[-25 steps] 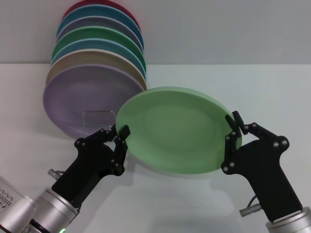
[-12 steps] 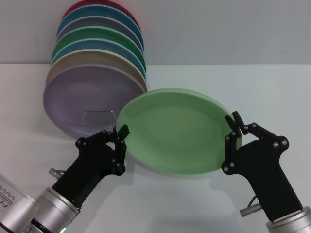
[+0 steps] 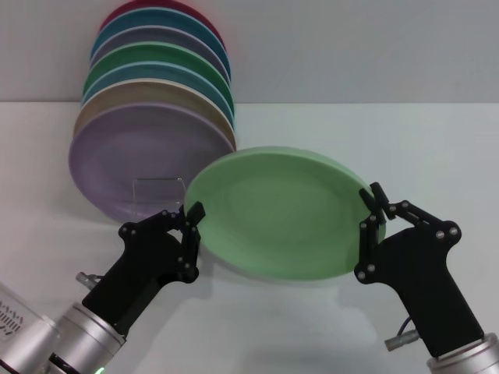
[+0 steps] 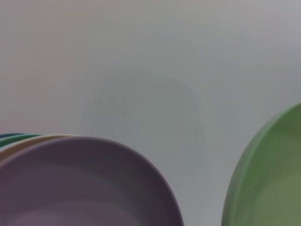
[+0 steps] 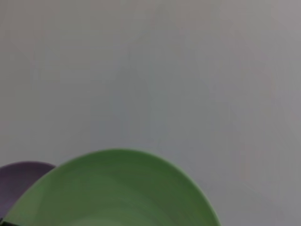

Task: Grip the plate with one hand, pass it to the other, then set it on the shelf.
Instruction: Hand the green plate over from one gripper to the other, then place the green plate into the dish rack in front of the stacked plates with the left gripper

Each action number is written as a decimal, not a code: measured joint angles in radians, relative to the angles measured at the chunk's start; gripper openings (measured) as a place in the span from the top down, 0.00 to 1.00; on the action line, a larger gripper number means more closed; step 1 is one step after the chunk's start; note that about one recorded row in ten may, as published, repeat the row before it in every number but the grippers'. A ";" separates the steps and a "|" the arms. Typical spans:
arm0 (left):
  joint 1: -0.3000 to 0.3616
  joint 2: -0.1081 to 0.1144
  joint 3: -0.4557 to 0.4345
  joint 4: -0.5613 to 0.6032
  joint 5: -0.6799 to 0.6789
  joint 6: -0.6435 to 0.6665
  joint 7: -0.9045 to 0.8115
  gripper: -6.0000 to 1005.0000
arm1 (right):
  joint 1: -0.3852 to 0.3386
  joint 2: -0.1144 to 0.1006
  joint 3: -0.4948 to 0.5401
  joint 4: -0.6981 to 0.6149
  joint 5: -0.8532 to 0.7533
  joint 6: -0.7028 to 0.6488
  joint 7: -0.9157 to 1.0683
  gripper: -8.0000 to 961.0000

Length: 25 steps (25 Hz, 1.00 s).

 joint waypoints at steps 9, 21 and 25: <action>0.023 0.001 -0.045 -0.003 -0.004 0.004 0.040 0.95 | 0.003 -0.008 -0.035 -0.024 -0.007 -0.046 0.013 0.81; 0.076 0.021 -0.121 0.019 0.001 0.319 0.009 0.95 | -0.012 -0.004 -0.113 -0.101 0.014 -0.066 0.065 0.61; 0.065 0.019 -0.190 0.070 0.003 0.328 -0.004 0.95 | -0.006 -0.006 -0.102 -0.124 0.034 -0.050 0.127 0.62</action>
